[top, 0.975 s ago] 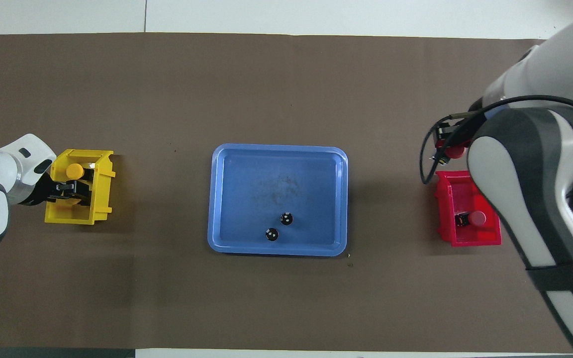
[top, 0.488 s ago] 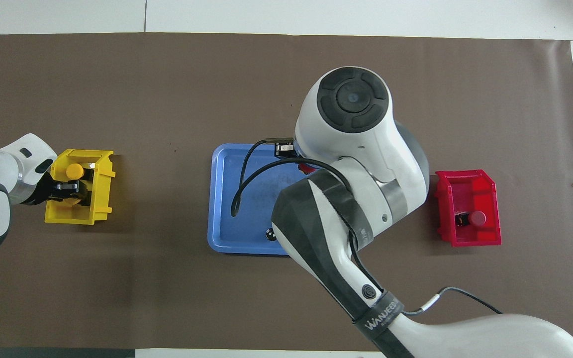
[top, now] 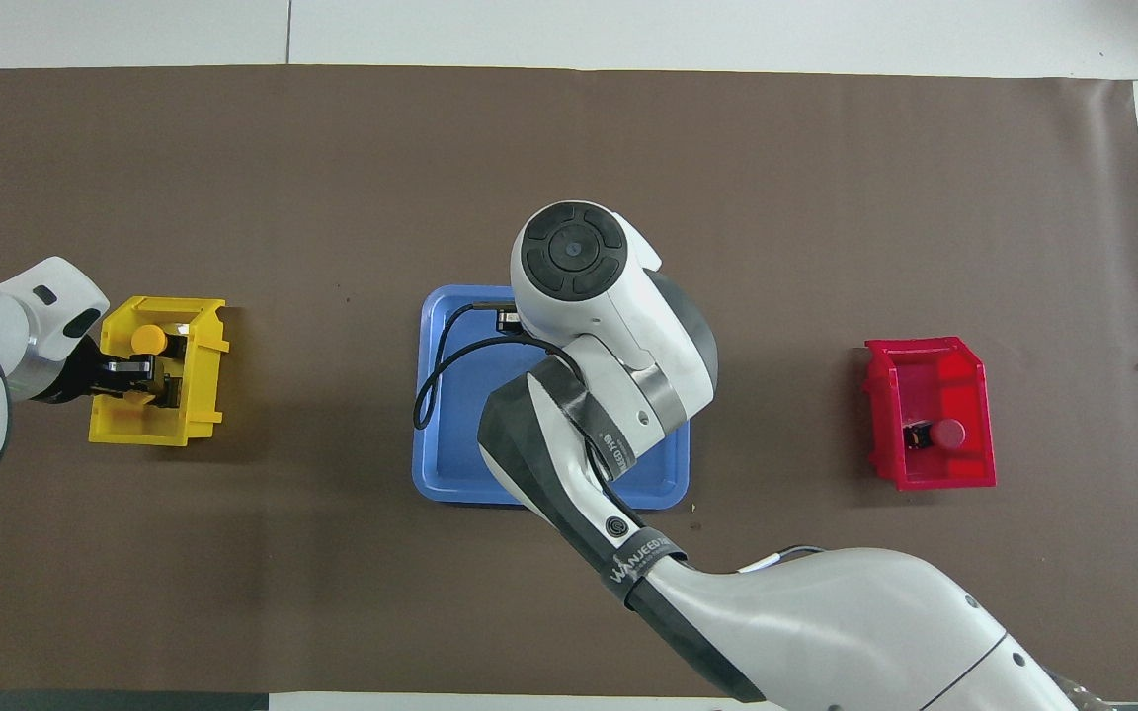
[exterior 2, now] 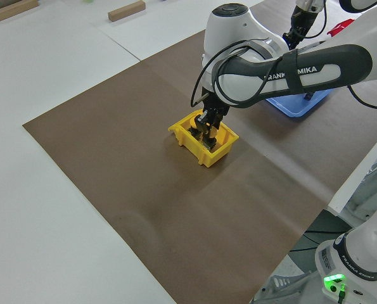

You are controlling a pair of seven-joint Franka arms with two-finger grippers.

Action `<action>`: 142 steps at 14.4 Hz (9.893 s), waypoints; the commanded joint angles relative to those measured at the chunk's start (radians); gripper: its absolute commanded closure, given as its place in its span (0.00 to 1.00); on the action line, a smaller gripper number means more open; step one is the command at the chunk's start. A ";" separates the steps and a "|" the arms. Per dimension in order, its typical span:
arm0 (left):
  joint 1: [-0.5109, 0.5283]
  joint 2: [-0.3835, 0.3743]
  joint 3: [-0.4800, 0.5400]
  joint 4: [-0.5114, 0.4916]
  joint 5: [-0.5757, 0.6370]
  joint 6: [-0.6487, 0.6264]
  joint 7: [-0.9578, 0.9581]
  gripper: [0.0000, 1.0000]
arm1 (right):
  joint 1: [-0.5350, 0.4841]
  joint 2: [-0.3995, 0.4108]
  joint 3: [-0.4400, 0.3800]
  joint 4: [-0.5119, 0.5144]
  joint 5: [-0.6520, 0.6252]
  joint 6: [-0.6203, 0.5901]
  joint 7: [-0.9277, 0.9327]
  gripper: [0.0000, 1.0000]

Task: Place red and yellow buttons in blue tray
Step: 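Carry the red button into the tray with the right gripper and release, then place the yellow button in the tray while the right gripper returns, then grasp another red button with the right gripper while the left gripper withdraws, then carry the red button into the tray with the right gripper and release, then withdraw the right gripper while the left gripper grasps another yellow button, then carry the yellow button into the tray with the left gripper and release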

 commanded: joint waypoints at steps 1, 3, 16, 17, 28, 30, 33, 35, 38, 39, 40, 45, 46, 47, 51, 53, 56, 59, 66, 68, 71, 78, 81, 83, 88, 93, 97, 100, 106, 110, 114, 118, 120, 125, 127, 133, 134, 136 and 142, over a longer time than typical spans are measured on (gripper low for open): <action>-0.010 -0.088 -0.002 0.093 0.012 -0.183 -0.022 0.98 | -0.003 -0.042 0.004 -0.073 -0.004 0.011 0.008 0.81; -0.034 -0.074 -0.017 0.188 0.004 -0.263 -0.092 0.98 | -0.004 -0.048 0.004 -0.109 -0.014 0.059 0.003 0.81; -0.551 0.107 -0.019 0.278 -0.047 -0.061 -0.761 0.98 | -0.099 -0.138 -0.006 -0.120 -0.027 0.044 -0.045 0.00; -0.565 0.136 -0.020 0.304 -0.048 -0.059 -0.772 0.98 | -0.150 -0.184 -0.006 -0.133 -0.025 0.020 -0.109 0.00; -0.720 0.455 -0.013 0.509 0.013 -0.019 -0.873 0.98 | -0.638 -0.494 -0.003 -0.524 0.002 -0.056 -0.711 0.07; -0.720 0.458 -0.013 0.507 0.018 -0.021 -0.873 0.98 | -0.665 -0.523 -0.003 -0.592 0.002 -0.041 -0.756 0.22; -0.720 0.461 -0.013 0.507 0.019 -0.023 -0.873 0.98 | -0.663 -0.560 -0.003 -0.684 0.004 0.013 -0.753 0.34; -0.718 0.461 -0.011 0.506 0.039 -0.023 -0.872 0.98 | -0.666 -0.586 -0.003 -0.750 0.004 0.048 -0.760 0.34; -0.709 0.461 -0.010 0.501 0.047 -0.026 -0.870 0.98 | -0.685 -0.591 -0.004 -0.781 0.004 0.056 -0.791 0.34; -0.709 0.461 -0.010 0.499 0.047 -0.023 -0.872 0.98 | -0.686 -0.594 -0.004 -0.796 0.004 0.077 -0.802 0.34; -0.709 0.461 -0.010 0.498 0.047 -0.018 -0.870 0.94 | -0.687 -0.602 -0.004 -0.817 0.004 0.097 -0.817 0.35; -0.720 0.461 -0.008 0.507 0.045 -0.036 -0.875 0.24 | -0.689 -0.614 -0.004 -0.847 0.004 0.114 -0.853 0.35; -0.721 0.461 -0.008 0.513 0.048 -0.059 -0.876 0.15 | -0.689 -0.617 -0.004 -0.854 0.004 0.117 -0.854 0.36; -0.721 0.454 -0.008 0.525 0.056 -0.078 -0.876 0.05 | -0.689 -0.619 -0.004 -0.859 0.004 0.125 -0.856 0.37; -0.639 0.295 -0.008 0.513 0.061 -0.166 -0.857 0.00 | -0.698 -0.631 -0.004 -0.893 0.004 0.153 -0.885 0.42; -0.568 0.221 -0.007 0.489 0.061 -0.243 -0.739 0.00 | -0.701 -0.632 -0.004 -0.896 0.004 0.153 -0.900 0.44; -0.354 0.100 -0.008 0.388 0.051 -0.305 -0.365 0.00 | -0.710 -0.631 -0.004 -0.894 0.004 0.153 -0.920 0.69; -0.189 0.063 -0.008 0.314 0.047 -0.261 -0.153 0.00 | -0.701 -0.620 -0.004 -0.862 0.004 0.144 -0.917 0.75; -0.039 0.038 -0.008 0.127 0.042 0.020 -0.116 0.01 | -0.537 -0.482 0.004 -0.409 0.004 -0.227 -0.726 0.75; -0.033 0.047 -0.007 0.101 0.042 0.077 -0.116 0.11 | -0.442 -0.438 0.005 -0.313 0.031 -0.237 -0.570 0.75; -0.017 0.070 -0.007 0.091 0.042 0.111 -0.117 0.14 | -0.316 -0.407 0.005 -0.287 0.107 -0.107 -0.370 0.75; -0.014 0.093 -0.007 0.033 0.042 0.215 -0.119 0.34 | -0.126 -0.286 0.004 -0.379 0.093 0.174 -0.239 0.74; -0.013 0.112 -0.007 0.021 0.042 0.252 -0.117 0.34 | -0.126 -0.261 0.005 -0.393 0.043 0.185 -0.240 0.74; -0.010 0.121 -0.007 0.016 0.042 0.273 -0.117 0.34 | -0.126 -0.261 0.005 -0.425 0.038 0.211 -0.244 0.73; 0.012 0.144 -0.007 0.007 0.042 0.302 -0.116 0.35 | -0.098 -0.228 0.004 -0.445 0.032 0.282 -0.234 0.41; 0.001 0.147 -0.008 -0.018 0.042 0.347 -0.142 0.37 | -0.139 -0.260 -0.010 -0.367 0.010 0.195 -0.237 0.00; 0.003 0.147 -0.008 -0.011 0.042 0.332 -0.132 0.95 | -0.262 -0.324 -0.007 -0.174 -0.083 -0.126 -0.253 0.00; -0.005 0.126 -0.011 0.043 0.042 0.222 -0.145 0.98 | -0.346 -0.391 -0.007 -0.146 -0.073 -0.214 -0.312 0.00; -0.058 0.035 -0.042 0.247 0.041 -0.151 -0.232 0.98 | -0.489 -0.554 -0.010 -0.149 -0.067 -0.410 -0.438 0.00; -0.265 0.050 -0.045 0.300 0.010 -0.188 -0.543 0.98 | -0.662 -0.516 0.005 -0.054 -0.060 -0.539 -0.634 0.00; -0.491 0.133 -0.045 0.314 0.007 -0.097 -0.799 0.98 | -0.661 -0.517 -0.004 -0.041 -0.065 -0.590 -0.644 0.00; -0.533 0.188 -0.045 0.309 -0.015 -0.018 -0.806 0.98 | -0.659 -0.516 0.002 -0.049 -0.060 -0.554 -0.645 0.00; -0.566 0.225 -0.045 0.309 -0.016 0.022 -0.809 0.98 | -0.659 -0.516 0.002 -0.049 -0.060 -0.550 -0.645 0.00; -0.568 0.286 -0.044 0.308 -0.015 0.102 -0.826 0.98 | -0.666 -0.516 0.004 -0.048 -0.054 -0.548 -0.642 0.00; -0.568 0.305 -0.043 0.308 -0.010 0.114 -0.826 0.98 | -0.666 -0.516 0.004 -0.046 -0.053 -0.550 -0.642 0.00; -0.576 0.349 -0.042 0.308 -0.005 0.152 -0.838 0.98 | -0.661 -0.516 0.004 -0.048 -0.050 -0.548 -0.642 0.00; -0.576 0.351 -0.042 0.308 -0.004 0.157 -0.838 0.98 | -0.661 -0.516 0.004 -0.048 -0.050 -0.548 -0.641 0.00; -0.574 0.351 -0.042 0.306 -0.004 0.162 -0.838 0.98 | -0.663 -0.516 0.004 -0.048 -0.050 -0.550 -0.642 0.00; -0.574 0.351 -0.042 0.306 -0.004 0.162 -0.838 0.57 | -0.659 -0.517 0.004 -0.051 -0.048 -0.550 -0.642 0.00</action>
